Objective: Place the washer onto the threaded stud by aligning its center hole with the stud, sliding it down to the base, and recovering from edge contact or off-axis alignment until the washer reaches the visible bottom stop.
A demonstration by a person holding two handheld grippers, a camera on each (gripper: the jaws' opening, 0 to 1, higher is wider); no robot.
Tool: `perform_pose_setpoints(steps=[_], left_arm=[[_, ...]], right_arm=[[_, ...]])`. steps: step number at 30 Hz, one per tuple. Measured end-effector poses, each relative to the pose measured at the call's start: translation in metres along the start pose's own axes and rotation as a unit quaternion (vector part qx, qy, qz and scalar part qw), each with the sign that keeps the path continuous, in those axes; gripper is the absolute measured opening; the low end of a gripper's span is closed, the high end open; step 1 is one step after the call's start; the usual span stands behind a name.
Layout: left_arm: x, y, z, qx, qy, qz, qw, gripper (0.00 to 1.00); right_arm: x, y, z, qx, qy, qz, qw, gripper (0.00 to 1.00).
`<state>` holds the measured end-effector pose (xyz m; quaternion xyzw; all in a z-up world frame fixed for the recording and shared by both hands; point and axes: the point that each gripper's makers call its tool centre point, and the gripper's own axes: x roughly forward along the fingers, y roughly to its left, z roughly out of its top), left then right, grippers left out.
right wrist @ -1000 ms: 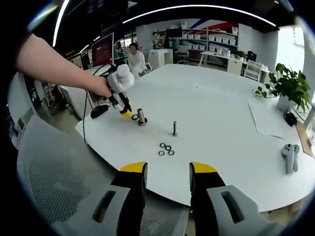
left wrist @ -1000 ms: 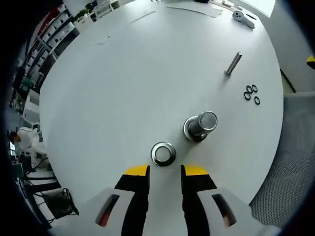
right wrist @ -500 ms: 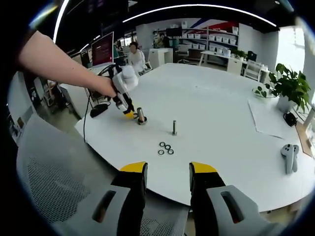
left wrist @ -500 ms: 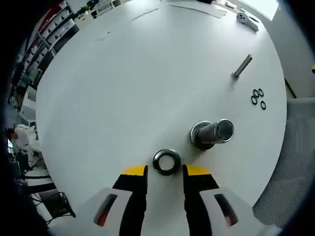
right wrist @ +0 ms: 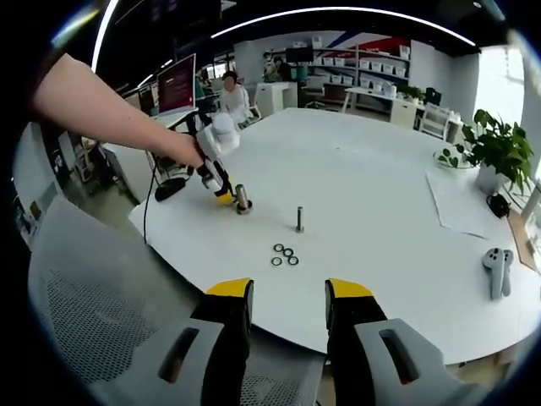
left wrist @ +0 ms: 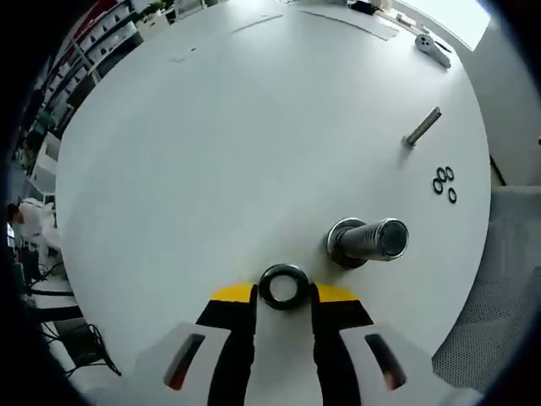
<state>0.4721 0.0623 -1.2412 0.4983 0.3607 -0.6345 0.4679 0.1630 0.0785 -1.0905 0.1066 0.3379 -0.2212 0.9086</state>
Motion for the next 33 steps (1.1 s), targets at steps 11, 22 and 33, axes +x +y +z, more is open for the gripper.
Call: perform_pose_setpoints(steps=[11,22,33], left_arm=[[-0.003,-0.005,-0.003,0.002,-0.001,0.0,1.0,0.21],[-0.003,-0.014,-0.019,0.04,0.034,-0.012,0.9985,0.21],[-0.009,-0.025,-0.02,0.029,0.027,-0.006,0.9992,0.24]], right_arm=[[-0.001,-0.001,0.0,0.0,0.001,-0.002,1.0,0.36],[0.0,0.0,0.0,0.0,0.0,0.0,1.0,0.36],[0.0,0.001,0.002,0.001,-0.004,0.002,1.0,0.36]])
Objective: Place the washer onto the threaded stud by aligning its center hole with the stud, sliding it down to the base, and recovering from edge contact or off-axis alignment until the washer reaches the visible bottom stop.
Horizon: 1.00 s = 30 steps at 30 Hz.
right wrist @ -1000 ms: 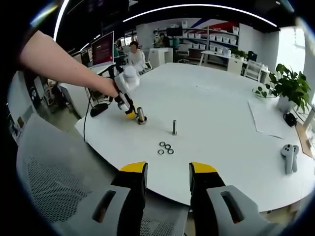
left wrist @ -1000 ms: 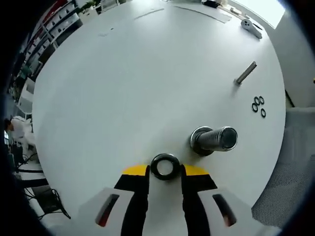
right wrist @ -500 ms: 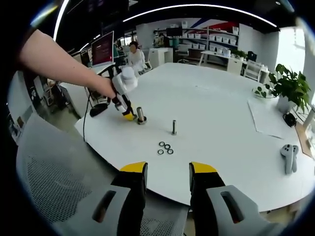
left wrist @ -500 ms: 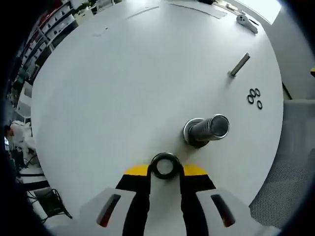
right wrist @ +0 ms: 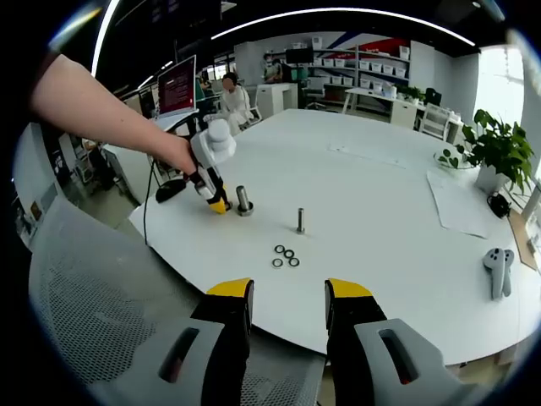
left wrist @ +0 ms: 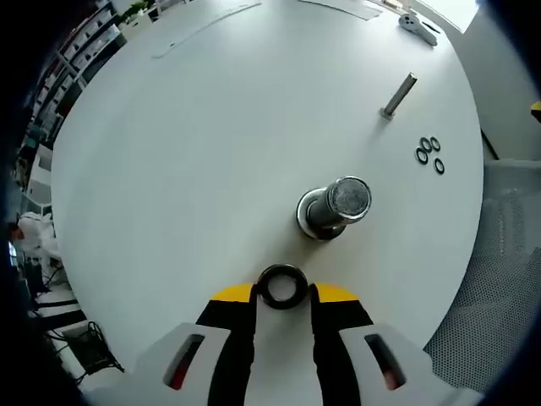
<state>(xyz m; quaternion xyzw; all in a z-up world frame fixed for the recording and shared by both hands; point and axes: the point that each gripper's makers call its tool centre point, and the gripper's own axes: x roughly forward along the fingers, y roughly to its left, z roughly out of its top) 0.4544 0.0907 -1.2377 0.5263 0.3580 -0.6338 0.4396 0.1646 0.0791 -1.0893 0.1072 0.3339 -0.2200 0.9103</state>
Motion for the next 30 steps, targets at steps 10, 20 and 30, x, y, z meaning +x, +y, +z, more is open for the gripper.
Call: perform_pose_setpoints(steps=[10,20,30], left_arm=[[0.002,0.005,0.0,-0.015,-0.007,-0.003,0.9999,0.25],[0.006,0.012,0.002,-0.022,-0.014,-0.003,0.9996,0.22],[0.005,0.011,0.001,-0.022,-0.011,-0.002,0.9997,0.2]], right_arm=[[0.0,0.001,0.0,-0.001,0.0,0.002,1.0,0.36],[0.0,0.002,0.0,0.002,-0.001,0.002,1.0,0.36],[0.0,0.0,0.0,0.003,-0.001,0.0,1.0,0.36]])
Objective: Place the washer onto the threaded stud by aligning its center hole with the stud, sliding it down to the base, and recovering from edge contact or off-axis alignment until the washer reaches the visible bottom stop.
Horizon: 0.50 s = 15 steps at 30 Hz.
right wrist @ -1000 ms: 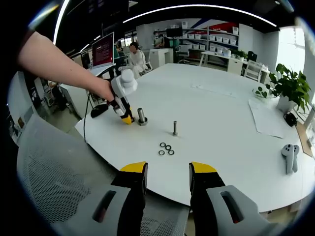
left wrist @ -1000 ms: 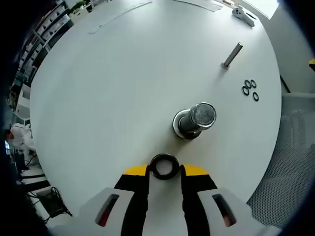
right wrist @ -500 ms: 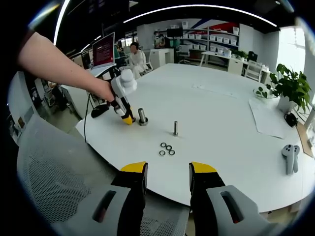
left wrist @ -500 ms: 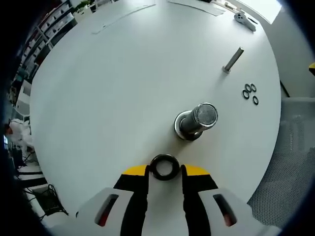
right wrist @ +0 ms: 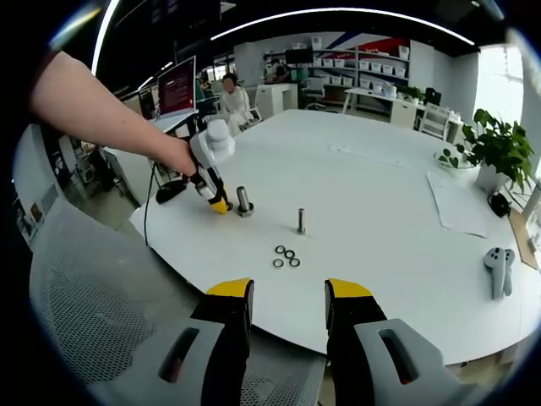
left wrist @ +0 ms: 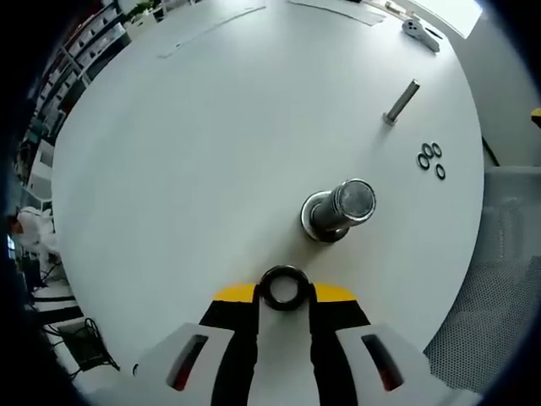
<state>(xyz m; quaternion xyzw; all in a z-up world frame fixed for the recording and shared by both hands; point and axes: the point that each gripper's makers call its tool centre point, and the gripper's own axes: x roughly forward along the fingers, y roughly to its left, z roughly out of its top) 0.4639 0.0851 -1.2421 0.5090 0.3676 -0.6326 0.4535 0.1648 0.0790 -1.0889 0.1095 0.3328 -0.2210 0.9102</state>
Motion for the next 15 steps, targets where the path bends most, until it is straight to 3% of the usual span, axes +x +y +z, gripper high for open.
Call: perform_pose_setpoints(steps=[5,15], left_arm=[[-0.001,0.0,0.0,0.004,-0.019,0.006,0.9998,0.19],[-0.005,-0.005,-0.003,0.017,-0.021,0.007,0.9996,0.19]], right_arm=[[0.0,0.0,0.001,0.003,-0.003,0.002,1.0,0.36],[0.0,0.0,0.001,0.005,-0.003,0.002,1.0,0.36]])
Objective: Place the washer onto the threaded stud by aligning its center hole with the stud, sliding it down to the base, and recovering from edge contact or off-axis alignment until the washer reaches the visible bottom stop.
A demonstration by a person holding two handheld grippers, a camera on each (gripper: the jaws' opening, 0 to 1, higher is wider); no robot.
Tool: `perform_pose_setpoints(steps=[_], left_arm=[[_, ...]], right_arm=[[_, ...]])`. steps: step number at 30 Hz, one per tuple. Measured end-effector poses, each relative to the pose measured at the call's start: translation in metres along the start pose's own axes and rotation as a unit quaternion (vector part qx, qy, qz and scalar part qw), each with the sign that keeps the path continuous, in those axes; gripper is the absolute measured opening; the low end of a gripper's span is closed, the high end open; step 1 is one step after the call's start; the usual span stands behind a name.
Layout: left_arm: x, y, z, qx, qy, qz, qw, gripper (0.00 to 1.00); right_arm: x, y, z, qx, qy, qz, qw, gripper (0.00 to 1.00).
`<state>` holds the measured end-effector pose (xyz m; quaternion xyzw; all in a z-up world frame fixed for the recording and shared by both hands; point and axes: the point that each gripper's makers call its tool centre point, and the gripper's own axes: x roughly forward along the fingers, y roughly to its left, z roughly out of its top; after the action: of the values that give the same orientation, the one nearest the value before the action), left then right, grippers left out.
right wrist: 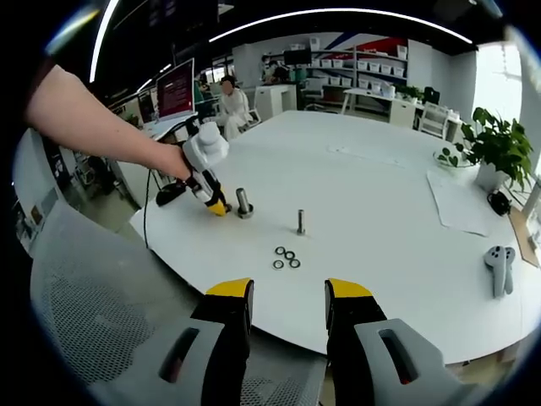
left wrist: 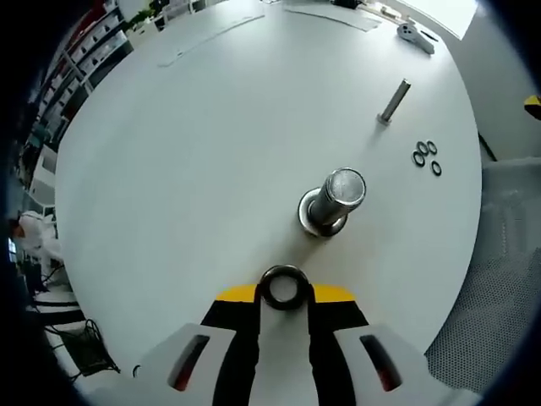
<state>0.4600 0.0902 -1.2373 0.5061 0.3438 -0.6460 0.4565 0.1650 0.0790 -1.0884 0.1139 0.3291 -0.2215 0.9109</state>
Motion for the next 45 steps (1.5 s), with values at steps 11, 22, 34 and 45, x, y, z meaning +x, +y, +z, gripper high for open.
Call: perform_pose_setpoints(steps=[11,22,34,45], left_arm=[[-0.027,0.004,0.016,0.021,-0.028,-0.006,0.9994,0.19],[-0.052,-0.009,0.029,0.054,-0.035,-0.012,0.9978,0.19],[-0.054,-0.024,0.057,0.095,-0.038,-0.023,0.9944,0.19],[-0.05,-0.027,0.069,0.122,-0.032,-0.028,0.9916,0.19]], right_arm=[[0.0,0.002,0.0,-0.001,0.001,0.002,1.0,0.36],[0.0,0.003,0.0,-0.001,0.0,0.006,1.0,0.36],[-0.001,0.001,0.001,0.0,-0.001,0.003,1.0,0.36],[-0.001,-0.001,0.001,-0.001,-0.004,-0.003,1.0,0.36]])
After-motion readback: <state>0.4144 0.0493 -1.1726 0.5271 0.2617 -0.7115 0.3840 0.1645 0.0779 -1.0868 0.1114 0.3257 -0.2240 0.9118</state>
